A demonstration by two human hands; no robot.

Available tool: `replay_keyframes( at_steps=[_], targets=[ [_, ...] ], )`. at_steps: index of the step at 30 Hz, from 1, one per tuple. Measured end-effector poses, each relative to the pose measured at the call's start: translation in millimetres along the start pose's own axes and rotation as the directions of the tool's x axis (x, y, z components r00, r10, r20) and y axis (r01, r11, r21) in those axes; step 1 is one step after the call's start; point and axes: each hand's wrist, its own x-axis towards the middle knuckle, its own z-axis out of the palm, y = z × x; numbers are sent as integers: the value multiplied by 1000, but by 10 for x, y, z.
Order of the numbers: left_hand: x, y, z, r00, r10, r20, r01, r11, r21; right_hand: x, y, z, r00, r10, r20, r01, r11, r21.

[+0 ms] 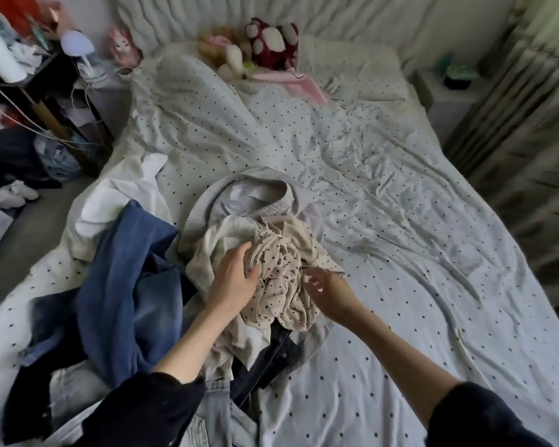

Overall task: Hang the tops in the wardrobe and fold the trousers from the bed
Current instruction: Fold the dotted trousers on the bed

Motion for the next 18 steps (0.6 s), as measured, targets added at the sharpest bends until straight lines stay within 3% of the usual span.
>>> replay_keyframes(
  at_steps=[2,6,11,15,18],
  targets=[
    [251,4,117,1000,19,-11,-18,999,32,193,66,65,1000,-8,-12,8,1000,-2],
    [463,16,294,969,16,248,-51,990,134,392,271,69,998,-32,-51,32,999,4],
    [205,-14,345,799,-3,602,-195,945,264,580,475,-56,985,54,-161,-43,997,70],
    [84,-116,149,783,-66,618,-201,914,352,896,369,1,990,-5,-141,3,1000,-19],
    [73,-262,10,796,-122,593,-137,918,372,1131,296,140,995,100,-21,-102,993,-61]
  ],
)
